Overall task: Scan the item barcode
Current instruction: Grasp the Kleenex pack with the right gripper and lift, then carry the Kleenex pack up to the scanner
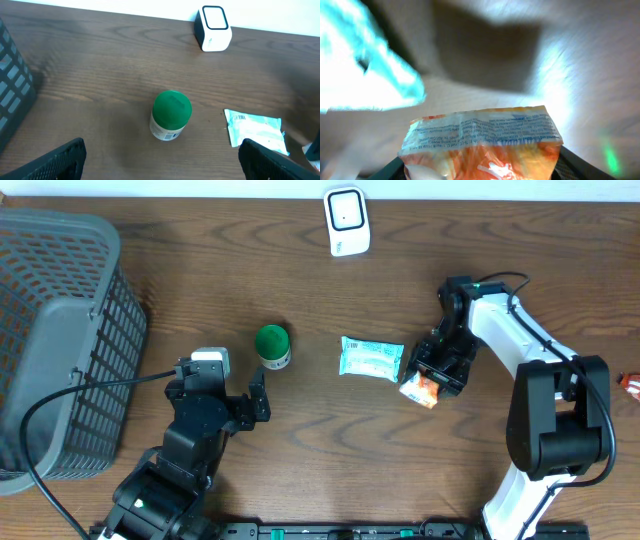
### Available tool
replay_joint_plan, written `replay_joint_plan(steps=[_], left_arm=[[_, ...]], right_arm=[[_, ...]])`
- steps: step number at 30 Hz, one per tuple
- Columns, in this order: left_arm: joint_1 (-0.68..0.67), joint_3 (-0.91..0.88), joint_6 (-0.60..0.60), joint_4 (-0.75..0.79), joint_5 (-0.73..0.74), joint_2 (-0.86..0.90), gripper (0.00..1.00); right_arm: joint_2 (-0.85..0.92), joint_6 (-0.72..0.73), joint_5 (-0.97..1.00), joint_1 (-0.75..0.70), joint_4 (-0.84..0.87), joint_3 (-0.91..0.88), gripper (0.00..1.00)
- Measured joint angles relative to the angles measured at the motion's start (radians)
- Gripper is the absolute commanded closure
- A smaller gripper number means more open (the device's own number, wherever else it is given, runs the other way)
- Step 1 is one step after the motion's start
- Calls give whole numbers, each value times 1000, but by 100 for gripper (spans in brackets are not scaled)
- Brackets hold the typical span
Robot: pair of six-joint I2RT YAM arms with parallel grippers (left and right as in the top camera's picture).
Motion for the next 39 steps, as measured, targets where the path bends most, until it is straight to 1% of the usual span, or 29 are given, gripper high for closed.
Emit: replay_joint_plan(steps=[6, 13, 27, 33, 39], left_arm=[[0, 0, 0, 0, 0, 0, 2], [0, 0, 0, 0, 0, 0, 2], [0, 0, 0, 0, 0, 0, 2], [0, 0, 0, 0, 0, 0, 2], [0, 0, 0, 0, 0, 0, 2]], right_arm=[[0, -18, -157, -19, -58, 0, 35], [0, -52, -275, -20, -124, 0, 35], [0, -68, -327, -20, -126, 0, 34], [0, -71, -336, -19, -16, 0, 35], [0, -83, -465, -5, 169, 0, 41]])
